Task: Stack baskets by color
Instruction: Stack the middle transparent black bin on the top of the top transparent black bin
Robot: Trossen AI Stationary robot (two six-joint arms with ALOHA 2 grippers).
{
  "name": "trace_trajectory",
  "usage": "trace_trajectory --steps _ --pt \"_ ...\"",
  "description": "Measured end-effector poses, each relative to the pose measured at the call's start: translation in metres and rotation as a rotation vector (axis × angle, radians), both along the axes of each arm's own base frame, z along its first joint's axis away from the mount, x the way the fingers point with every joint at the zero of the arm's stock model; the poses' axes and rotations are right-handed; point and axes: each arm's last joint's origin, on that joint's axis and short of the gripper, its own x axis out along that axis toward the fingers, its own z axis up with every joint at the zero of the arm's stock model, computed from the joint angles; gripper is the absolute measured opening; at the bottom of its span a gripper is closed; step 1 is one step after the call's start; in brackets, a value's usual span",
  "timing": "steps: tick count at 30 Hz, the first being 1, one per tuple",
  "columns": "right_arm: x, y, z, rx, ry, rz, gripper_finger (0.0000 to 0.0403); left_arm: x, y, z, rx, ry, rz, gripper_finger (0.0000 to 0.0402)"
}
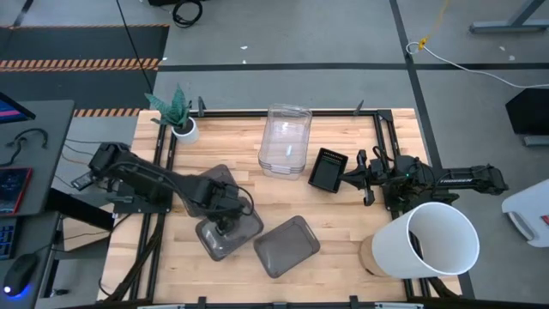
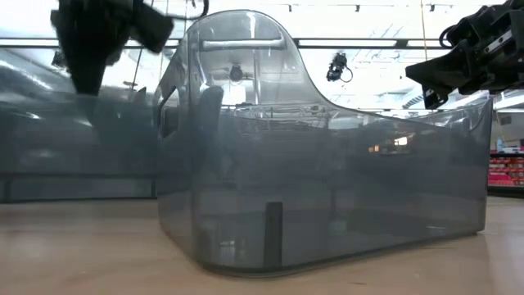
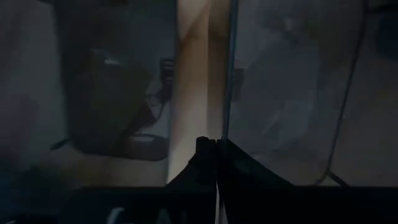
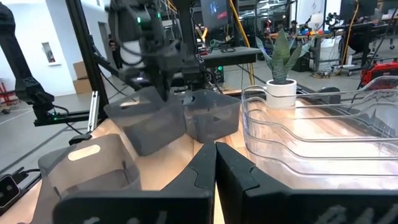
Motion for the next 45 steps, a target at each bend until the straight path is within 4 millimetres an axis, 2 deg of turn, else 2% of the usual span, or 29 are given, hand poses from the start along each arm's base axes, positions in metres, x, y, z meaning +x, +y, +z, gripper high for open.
trace_trajectory --steps 4,7,10,14,21,26,33,40,45 --pt "0.000 0.000 0.000 0.000 -0.005 0.000 0.0012 0.001 0.002 0.032 0.002 -0.030 -0.036 0.0005" --pt "0.000 0.000 0.001 -0.001 -0.008 0.000 0.0012 -0.006 0.009 0.055 0.057 0.011 -0.054 0.0005" --pt "0.000 0.000 0.002 -0.001 -0.015 0.000 0.0012 -0.017 0.018 0.069 0.166 0.072 -0.052 0.0005" --pt "0.000 0.000 0.002 -0.001 -0.015 0.000 0.0012 -0.030 0.032 0.078 0.192 0.027 -0.056 0.0005" --pt "0.000 0.000 0.003 -0.001 -0.025 -0.001 0.0012 -0.059 0.066 0.073 0.242 0.055 -0.028 0.0005" --pt "0.000 0.000 0.003 -0.001 -0.026 -0.003 0.0012 -0.072 0.084 0.070 0.242 0.075 -0.047 0.0005" --pt "0.000 0.000 0.003 -0.001 -0.026 -0.004 0.0012 -0.071 0.095 0.068 0.225 0.096 -0.087 0.0005" --pt "0.000 0.000 0.003 -0.001 -0.026 -0.004 0.0012 -0.061 0.096 0.062 0.197 0.090 -0.112 0.0005" --pt "0.000 0.000 0.003 -0.001 -0.026 -0.004 0.0012 -0.063 0.096 0.041 0.184 0.168 -0.121 0.0005"
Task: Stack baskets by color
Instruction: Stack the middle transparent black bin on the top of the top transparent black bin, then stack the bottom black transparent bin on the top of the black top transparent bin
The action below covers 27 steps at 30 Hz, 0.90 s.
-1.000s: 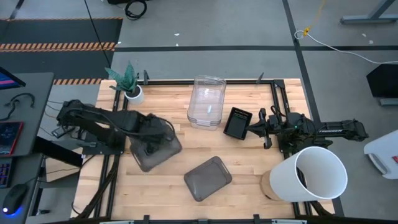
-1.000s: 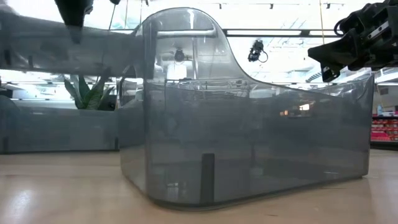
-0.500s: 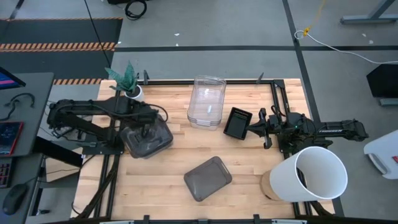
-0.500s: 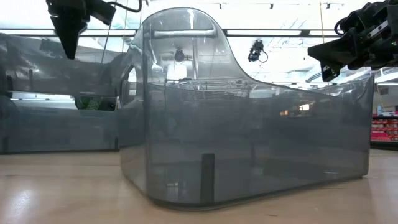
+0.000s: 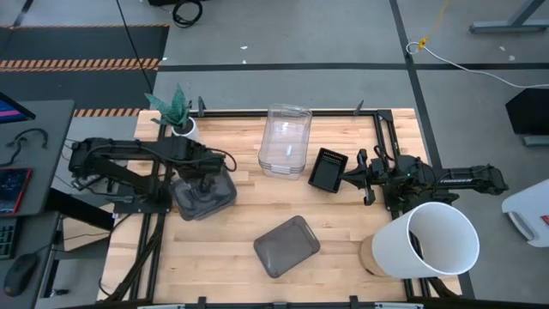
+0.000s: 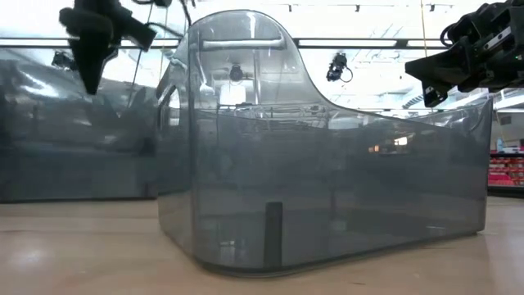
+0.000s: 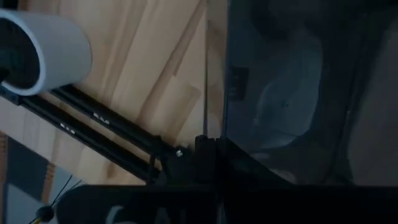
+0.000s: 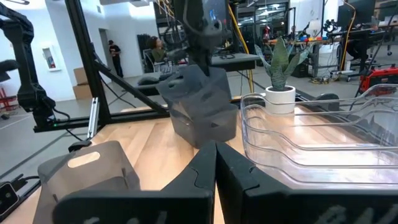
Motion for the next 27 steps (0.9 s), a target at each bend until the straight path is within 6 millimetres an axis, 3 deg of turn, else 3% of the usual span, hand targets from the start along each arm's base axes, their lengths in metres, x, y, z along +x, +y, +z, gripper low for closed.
trace_trajectory --steps 6,13,23,27 --pt "0.000 0.000 0.000 0.000 0.000 0.000 0.0012 -0.001 -0.001 -0.021 -0.045 0.020 0.004 0.0008" --pt "0.000 0.000 0.000 0.000 0.000 0.000 0.0012 0.002 -0.004 -0.027 -0.094 -0.013 0.010 0.0048" --pt "0.000 0.000 0.000 0.000 0.000 0.000 0.0012 0.001 -0.002 -0.027 -0.041 -0.004 0.032 0.0145" --pt "0.000 0.000 0.000 0.000 0.000 0.000 0.0012 0.009 -0.005 -0.027 -0.081 -0.098 0.050 0.0176"
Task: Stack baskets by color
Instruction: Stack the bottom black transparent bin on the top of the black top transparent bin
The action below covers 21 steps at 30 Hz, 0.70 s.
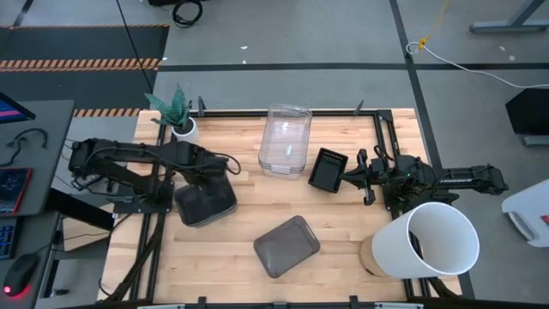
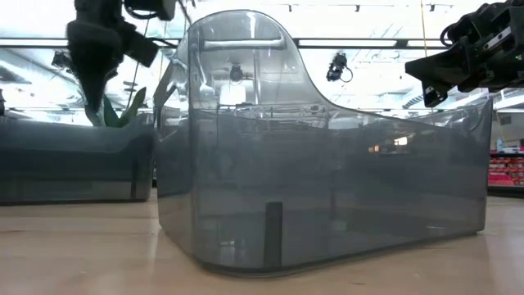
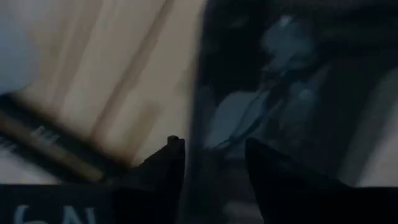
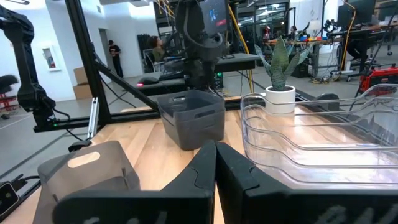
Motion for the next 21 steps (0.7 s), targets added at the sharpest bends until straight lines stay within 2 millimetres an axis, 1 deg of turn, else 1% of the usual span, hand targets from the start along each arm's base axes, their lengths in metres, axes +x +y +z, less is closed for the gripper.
trace_trajectory --steps 2,5,10,12,14,17,19,21 --pt "0.000 0.000 0.000 0.000 0.000 0.000 0.0012 0.009 -0.004 0.000 -0.036 -0.090 -0.013 0.0182" --pt "0.000 0.000 0.000 0.000 0.000 -0.001 0.0012 0.026 -0.011 0.003 -0.061 -0.268 -0.041 0.0184" --pt "0.000 0.000 0.000 0.000 0.001 0.000 0.0012 0.053 -0.026 0.009 -0.080 -0.535 -0.002 0.0174" --pt "0.000 0.000 0.000 0.000 0.001 -0.001 0.0012 0.066 -0.035 0.005 -0.100 -0.589 0.006 0.0167" --pt "0.000 0.000 0.000 0.000 0.000 0.000 0.0012 0.080 -0.046 -0.005 -0.122 -0.624 -0.002 0.0160" --pt "0.000 0.000 0.000 0.000 0.000 0.000 0.0012 0.104 -0.065 -0.017 -0.196 -0.683 -0.022 0.0151" --pt "0.000 0.000 0.000 0.000 -0.002 -0.001 0.0012 0.121 -0.078 -0.018 -0.241 -0.689 -0.057 0.0146" --pt "0.000 0.000 0.000 0.000 -0.002 0.000 0.0012 0.136 -0.091 -0.015 -0.245 -0.666 -0.087 0.0144"
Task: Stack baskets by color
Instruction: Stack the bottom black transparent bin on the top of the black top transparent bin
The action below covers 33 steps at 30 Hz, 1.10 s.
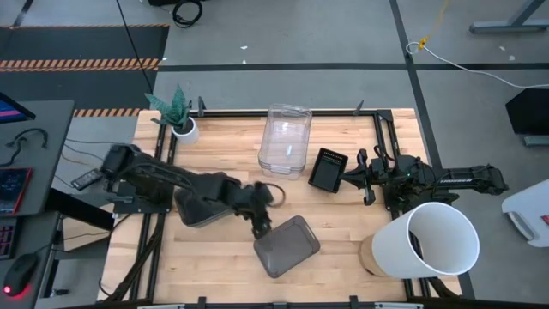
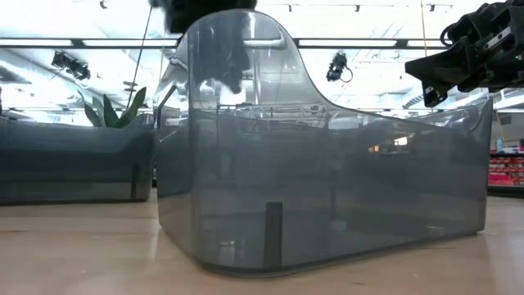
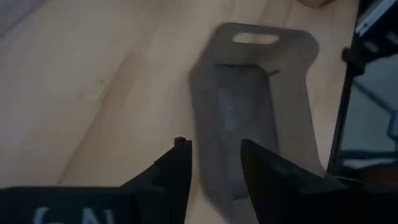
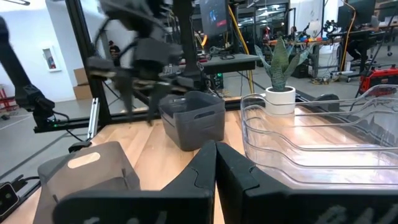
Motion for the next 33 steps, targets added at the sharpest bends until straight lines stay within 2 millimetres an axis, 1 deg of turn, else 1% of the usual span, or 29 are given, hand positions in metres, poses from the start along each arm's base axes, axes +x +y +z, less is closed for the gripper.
trace_trajectory --steps 4,7,9,13,16,18,21,25,28,31,33 --pt "0.000 0.000 0.000 0.000 0.000 0.000 0.0012 0.023 -0.024 0.002 0.101 0.105 -0.042 0.0144" --pt "0.000 0.000 0.000 0.000 0.000 0.000 0.0012 0.035 -0.035 0.001 0.181 0.163 -0.054 0.0152" --pt "0.000 0.000 0.000 0.000 0.000 0.000 0.0012 0.042 -0.041 -0.001 0.187 0.171 -0.062 0.0165" --pt "0.000 0.000 0.000 0.000 0.000 0.000 0.0012 0.053 -0.045 -0.006 0.190 0.175 -0.064 0.0202" --pt "0.000 0.000 0.000 0.000 0.000 0.000 0.0012 0.057 -0.044 -0.016 0.198 0.201 -0.061 0.0227" --pt "0.000 0.000 0.000 0.000 0.000 0.000 0.0012 0.059 -0.044 -0.023 0.206 0.217 -0.058 0.0238" --pt "0.000 0.000 0.000 0.000 0.000 0.000 0.0012 0.063 -0.045 -0.032 0.214 0.229 -0.064 0.0241" --pt "0.000 0.000 0.000 0.000 0.000 0.000 0.0012 0.066 -0.046 -0.048 0.235 0.270 -0.085 0.0227" --pt "0.000 0.000 0.000 0.000 0.000 0.000 0.0012 0.068 -0.048 -0.058 0.237 0.296 -0.115 0.0203" --pt "0.000 0.000 0.000 0.000 0.000 0.000 0.0012 0.068 -0.047 -0.061 0.249 0.311 -0.137 0.0163" --pt "0.000 0.000 0.000 0.000 0.000 0.000 0.0012 0.068 -0.047 -0.060 0.254 0.308 -0.147 0.0124"
